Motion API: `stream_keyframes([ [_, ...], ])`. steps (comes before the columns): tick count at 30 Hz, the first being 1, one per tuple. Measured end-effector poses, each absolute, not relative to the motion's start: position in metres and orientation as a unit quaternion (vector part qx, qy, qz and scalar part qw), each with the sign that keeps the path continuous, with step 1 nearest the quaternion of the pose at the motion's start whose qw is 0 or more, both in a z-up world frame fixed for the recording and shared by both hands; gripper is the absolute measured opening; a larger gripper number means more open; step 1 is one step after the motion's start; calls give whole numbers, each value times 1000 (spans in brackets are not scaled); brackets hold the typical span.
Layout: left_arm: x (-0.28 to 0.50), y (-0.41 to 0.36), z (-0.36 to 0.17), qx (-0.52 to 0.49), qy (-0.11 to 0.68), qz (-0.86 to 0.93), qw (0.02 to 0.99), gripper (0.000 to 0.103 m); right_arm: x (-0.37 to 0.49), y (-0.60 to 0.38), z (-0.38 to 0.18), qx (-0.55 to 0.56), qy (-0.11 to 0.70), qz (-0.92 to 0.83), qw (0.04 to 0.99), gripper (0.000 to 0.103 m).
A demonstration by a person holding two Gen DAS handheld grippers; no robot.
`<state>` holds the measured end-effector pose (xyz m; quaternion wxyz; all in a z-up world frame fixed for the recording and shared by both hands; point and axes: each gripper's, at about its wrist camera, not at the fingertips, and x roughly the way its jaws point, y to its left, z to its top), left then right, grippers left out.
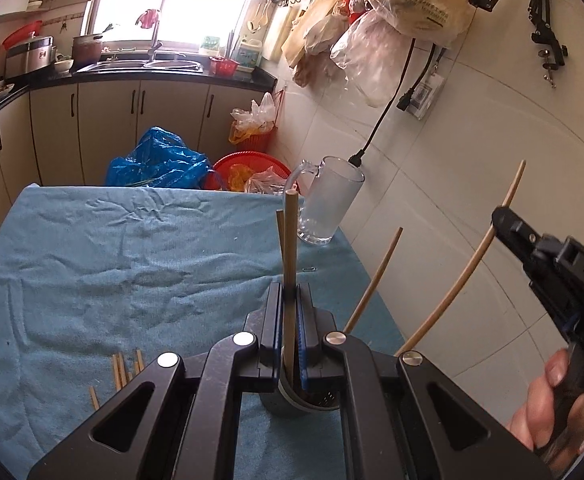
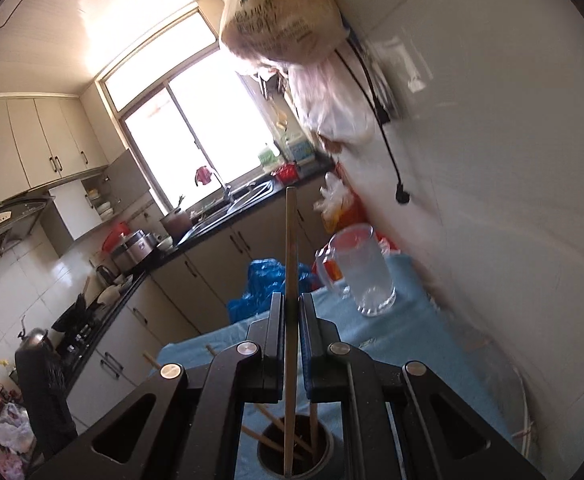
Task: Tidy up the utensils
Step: 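Lower the chopstick into the grey cup and open the right gripper, then move the right gripper back to the chopsticks and close on one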
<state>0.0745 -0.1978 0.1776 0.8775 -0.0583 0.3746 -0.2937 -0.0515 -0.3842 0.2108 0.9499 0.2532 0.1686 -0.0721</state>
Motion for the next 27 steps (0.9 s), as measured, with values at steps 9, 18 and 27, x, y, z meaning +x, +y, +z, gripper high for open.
stream_keyframes([
  [9, 78, -201, 169, -53, 382, -294, 875, 6, -27, -385, 174, 255, 220, -80, 938, 7],
  [18, 70, -197, 175, -45, 364, -292, 883, 49, -15, -371, 155, 238, 267, -67, 932, 34],
  [27, 49, -166, 195, -55, 330, -274, 902, 66, -57, -366, 177, 220, 226, -98, 944, 79],
])
